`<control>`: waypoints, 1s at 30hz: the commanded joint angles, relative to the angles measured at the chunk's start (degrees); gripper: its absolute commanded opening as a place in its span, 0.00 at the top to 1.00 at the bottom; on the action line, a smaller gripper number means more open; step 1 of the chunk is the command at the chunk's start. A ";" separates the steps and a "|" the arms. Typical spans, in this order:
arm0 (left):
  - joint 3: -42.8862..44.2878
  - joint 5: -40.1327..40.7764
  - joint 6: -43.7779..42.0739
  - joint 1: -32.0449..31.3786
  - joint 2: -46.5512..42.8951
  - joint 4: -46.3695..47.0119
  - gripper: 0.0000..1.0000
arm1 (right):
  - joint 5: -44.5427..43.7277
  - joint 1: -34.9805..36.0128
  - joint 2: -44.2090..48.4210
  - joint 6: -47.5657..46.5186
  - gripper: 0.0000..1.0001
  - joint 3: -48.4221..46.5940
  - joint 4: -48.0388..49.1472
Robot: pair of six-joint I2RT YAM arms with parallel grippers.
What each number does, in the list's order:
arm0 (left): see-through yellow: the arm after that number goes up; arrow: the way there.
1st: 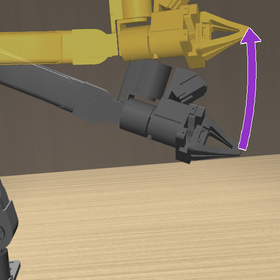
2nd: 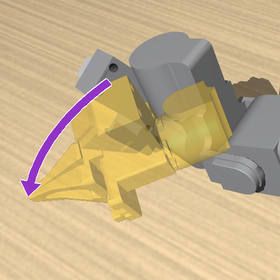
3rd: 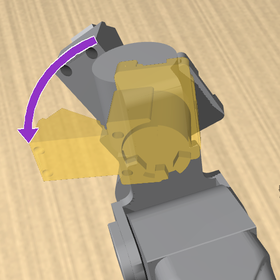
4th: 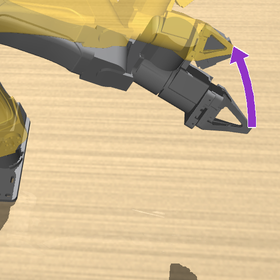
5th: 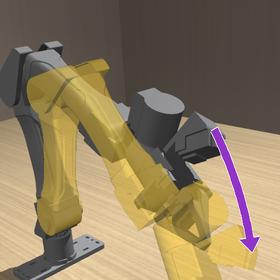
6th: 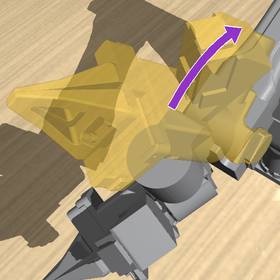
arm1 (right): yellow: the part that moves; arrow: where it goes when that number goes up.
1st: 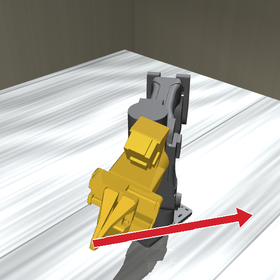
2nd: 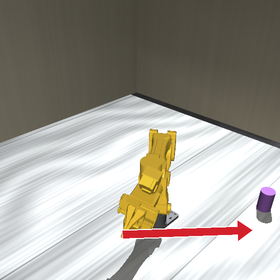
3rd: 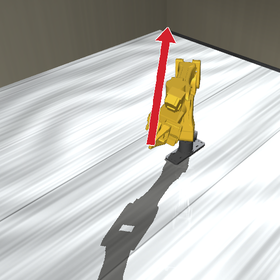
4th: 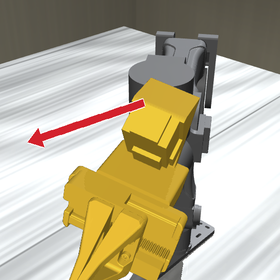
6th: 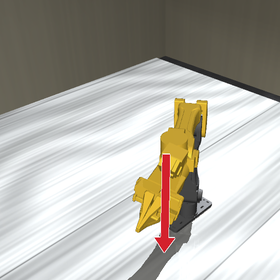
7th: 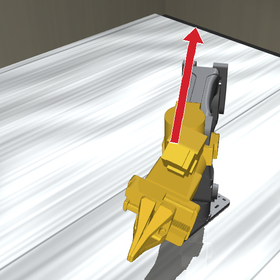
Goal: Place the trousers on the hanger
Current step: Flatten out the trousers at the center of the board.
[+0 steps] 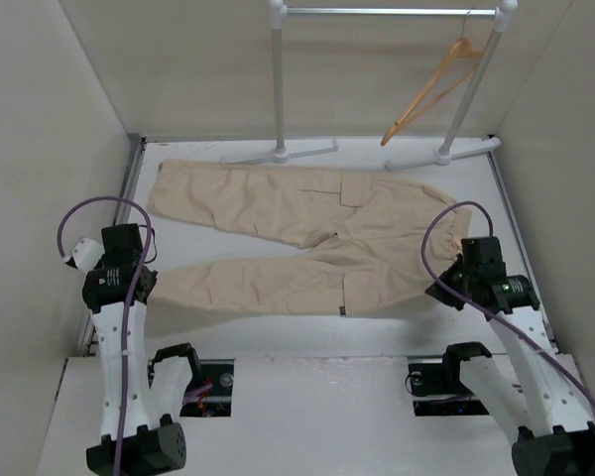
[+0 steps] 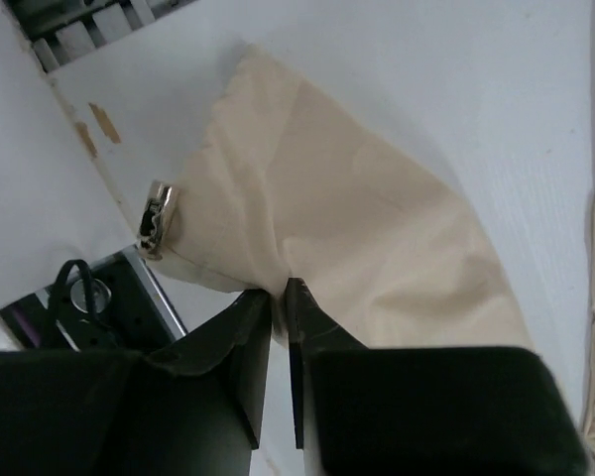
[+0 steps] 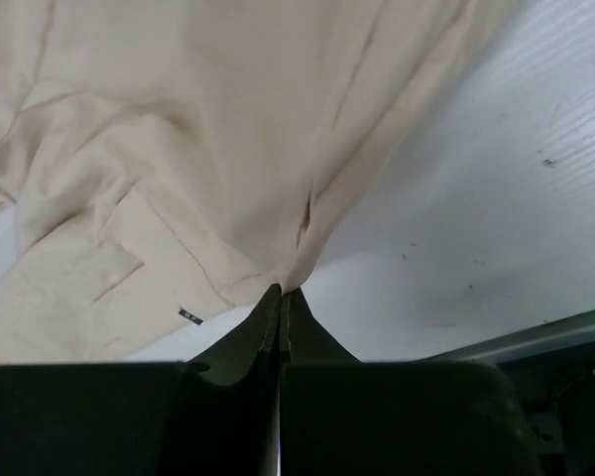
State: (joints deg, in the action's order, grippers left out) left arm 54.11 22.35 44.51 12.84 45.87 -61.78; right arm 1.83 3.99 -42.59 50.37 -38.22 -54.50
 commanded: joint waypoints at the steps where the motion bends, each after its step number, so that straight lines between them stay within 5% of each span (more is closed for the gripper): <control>1: 6.97 1.56 -4.34 -0.58 -0.43 -4.92 0.85 | -6.73 3.16 2.33 -3.43 0.99 -6.59 -6.39; 5: 7.94 2.87 -5.66 -0.40 -1.66 -6.08 0.59 | -12.54 5.45 5.05 -5.11 0.84 -8.80 -10.80; 9: 8.99 2.00 -5.93 -0.84 3.33 -0.20 0.55 | -10.10 8.08 5.15 -4.93 0.36 -8.02 -9.93; 12: 7.78 -0.80 -5.31 -1.89 7.29 5.33 0.51 | -8.25 9.15 4.88 -6.07 0.27 -8.10 -6.43; 15: 4.79 -6.86 -4.70 -1.37 15.10 13.93 0.51 | -5.00 9.67 3.39 -6.16 0.32 -8.10 -1.68; 19: 1.10 -11.97 -1.89 0.03 25.30 21.61 0.54 | 3.87 10.55 1.72 -5.63 0.75 -4.42 7.20; 30: -14.98 -4.77 7.34 13.30 21.11 31.53 0.47 | 9.16 12.48 -0.65 -5.28 0.63 1.83 14.60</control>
State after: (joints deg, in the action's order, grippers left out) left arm 40.93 14.74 47.92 23.99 69.84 -36.58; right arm 8.29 14.66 -43.07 45.01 -37.04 -44.99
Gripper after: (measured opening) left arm 0.522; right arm 0.364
